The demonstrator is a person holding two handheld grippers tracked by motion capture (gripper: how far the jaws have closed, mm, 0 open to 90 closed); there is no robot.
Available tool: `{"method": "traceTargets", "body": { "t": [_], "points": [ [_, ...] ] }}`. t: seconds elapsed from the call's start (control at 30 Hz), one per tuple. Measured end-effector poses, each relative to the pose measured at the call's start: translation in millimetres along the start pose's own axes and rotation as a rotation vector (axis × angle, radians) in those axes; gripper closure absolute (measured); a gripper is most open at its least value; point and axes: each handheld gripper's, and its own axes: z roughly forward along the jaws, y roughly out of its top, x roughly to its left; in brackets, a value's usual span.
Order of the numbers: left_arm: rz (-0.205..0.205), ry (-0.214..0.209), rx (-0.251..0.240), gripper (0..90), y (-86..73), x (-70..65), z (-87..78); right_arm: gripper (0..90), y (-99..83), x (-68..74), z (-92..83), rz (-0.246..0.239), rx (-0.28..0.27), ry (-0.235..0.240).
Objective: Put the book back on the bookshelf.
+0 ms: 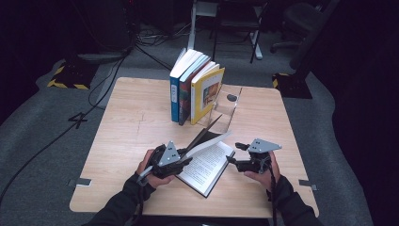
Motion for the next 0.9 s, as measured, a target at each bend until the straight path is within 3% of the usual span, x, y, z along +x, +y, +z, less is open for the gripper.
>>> {"method": "traceTargets", "body": {
  "t": [0.13, 0.33, 0.4, 0.63, 0.77, 0.9],
  "points": [
    [0.004, -0.054, -0.004, 61.0, -4.1, 3.7, -10.2, 33.2, 5.8, -1.9, 5.9, -0.030, -0.024, 0.010],
    [-0.005, -0.070, -0.007, 60.9, -8.4, 8.2, -23.3, 37.9, 14.1, -3.0, 16.8, -0.068, -0.040, 0.005],
    [-0.032, -0.074, -0.022, 61.0, -11.7, 12.2, -27.4, 36.4, 16.6, -5.2, 21.1, -0.068, -0.056, 0.022],
    [-0.043, -0.102, -0.035, 55.9, -10.6, 12.5, -27.0, 36.7, 34.1, -9.1, 29.1, -0.104, -0.086, 0.032],
    [-0.002, -0.067, -0.021, 53.2, -1.3, 2.5, -19.8, 35.3, 42.6, -15.4, 37.2, -0.090, -0.103, 0.068],
    [-0.032, -0.053, -0.045, 61.7, -2.0, 12.5, -22.1, 33.0, 49.1, -20.3, 43.6, -0.095, -0.108, 0.078]
  ]
}}
